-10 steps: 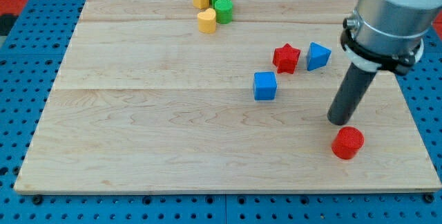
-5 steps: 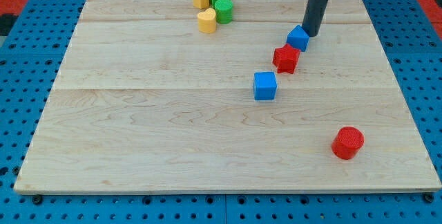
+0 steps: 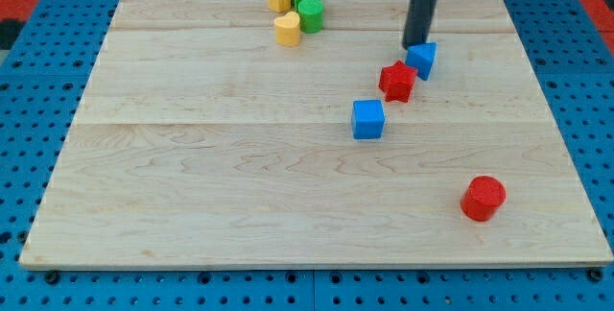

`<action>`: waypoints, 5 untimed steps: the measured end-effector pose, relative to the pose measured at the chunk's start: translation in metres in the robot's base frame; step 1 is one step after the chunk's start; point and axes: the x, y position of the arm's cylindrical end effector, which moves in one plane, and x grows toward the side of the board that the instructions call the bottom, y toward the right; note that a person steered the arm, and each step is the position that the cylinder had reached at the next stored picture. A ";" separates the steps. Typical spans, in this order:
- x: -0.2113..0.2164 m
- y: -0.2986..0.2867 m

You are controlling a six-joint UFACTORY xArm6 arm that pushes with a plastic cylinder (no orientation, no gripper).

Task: Move the blue triangle above the red circle

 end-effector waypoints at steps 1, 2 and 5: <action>0.012 0.017; 0.041 0.017; 0.043 -0.003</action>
